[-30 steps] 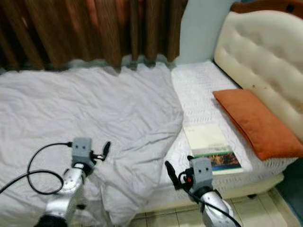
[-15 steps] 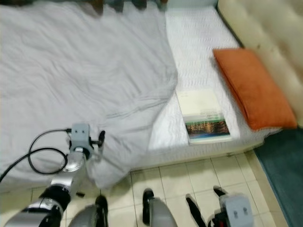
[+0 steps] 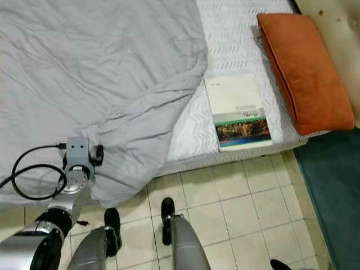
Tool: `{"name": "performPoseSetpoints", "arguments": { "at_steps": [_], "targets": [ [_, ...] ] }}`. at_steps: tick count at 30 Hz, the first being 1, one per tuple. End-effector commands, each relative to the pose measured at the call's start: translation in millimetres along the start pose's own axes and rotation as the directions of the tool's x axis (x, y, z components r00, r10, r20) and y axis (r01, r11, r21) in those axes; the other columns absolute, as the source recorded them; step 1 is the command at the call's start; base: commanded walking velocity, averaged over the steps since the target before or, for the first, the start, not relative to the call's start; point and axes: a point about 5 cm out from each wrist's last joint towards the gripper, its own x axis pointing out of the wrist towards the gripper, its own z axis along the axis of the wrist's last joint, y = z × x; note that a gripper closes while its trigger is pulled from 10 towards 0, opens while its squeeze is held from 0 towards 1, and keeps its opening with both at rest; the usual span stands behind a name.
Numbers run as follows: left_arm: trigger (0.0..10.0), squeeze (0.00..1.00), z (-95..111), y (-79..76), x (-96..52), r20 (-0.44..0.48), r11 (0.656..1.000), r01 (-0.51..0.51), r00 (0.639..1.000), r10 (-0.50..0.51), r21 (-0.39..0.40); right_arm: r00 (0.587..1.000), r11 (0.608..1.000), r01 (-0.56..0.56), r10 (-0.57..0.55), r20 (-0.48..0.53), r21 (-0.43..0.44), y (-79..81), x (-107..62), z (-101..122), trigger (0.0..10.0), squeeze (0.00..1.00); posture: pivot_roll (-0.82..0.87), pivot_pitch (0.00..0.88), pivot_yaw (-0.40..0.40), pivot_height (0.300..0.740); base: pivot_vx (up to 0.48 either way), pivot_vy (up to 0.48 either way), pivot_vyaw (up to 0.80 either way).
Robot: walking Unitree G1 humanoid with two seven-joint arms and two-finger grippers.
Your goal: Clean up the room
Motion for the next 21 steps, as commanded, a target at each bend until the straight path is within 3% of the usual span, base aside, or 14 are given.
{"name": "performPoseSetpoints", "arguments": {
  "at_steps": [1, 8, 13, 19, 21],
  "targets": [
    [0.0, 0.0, -40.6, 1.9, -13.3, -0.17, 0.999, -0.008, 0.985, -0.001, -0.054, 0.998, 1.0, 0.009, -0.007, -0.056, 0.026, 1.0, -5.1, -7.2, 10.0, 0.0, -0.45, 0.659, -0.189, 0.74, 0.0, 0.0, 0.0],
    [0.0, 0.0, -31.1, -8.0, -9.9, -0.129, 0.997, 0.076, 0.989, -0.074, 0.004, 0.997, 0.999, 0.009, -0.006, -0.071, 0.032, 1.1, -6.5, -10.8, 10.0, 0.0, -0.44, 0.647, -0.181, 0.74, 0.0, 0.0, 0.0],
    [0.0, 0.0, -28.4, -22.8, -10.8, -0.108, 0.978, 0.193, 0.977, -0.184, 0.076, 0.999, 0.999, 0.016, -0.014, -0.052, 0.046, 1.4, 4.8, -13.8, 10.0, 0.0, -0.39, 0.605, -0.129, 0.74, 0.0, 0.0, 0.0],
    [0.0, 0.0, -25.9, -36.2, -13.3, -0.087, 0.932, 0.324, 0.946, -0.313, 0.161, 1.0, 0.997, 0.027, -0.027, -0.002, 0.068, 1.5, 33.5, -16.9, 10.0, 0.0, -0.34, 0.54, -0.062, 0.74, 0.0, 0.0, 0.0],
    [0.0, 0.0, -32.9, -43.7, -18.0, -0.107, 0.908, 0.374, 0.927, -0.36, 0.19, 0.999, 0.996, 0.044, -0.046, 0.024, 0.077, -1.0, 50.6, -18.1, 10.0, 0.0, -0.33, 0.496, -0.024, 0.74, 0.0, 0.0, 0.0]
  ]
}}
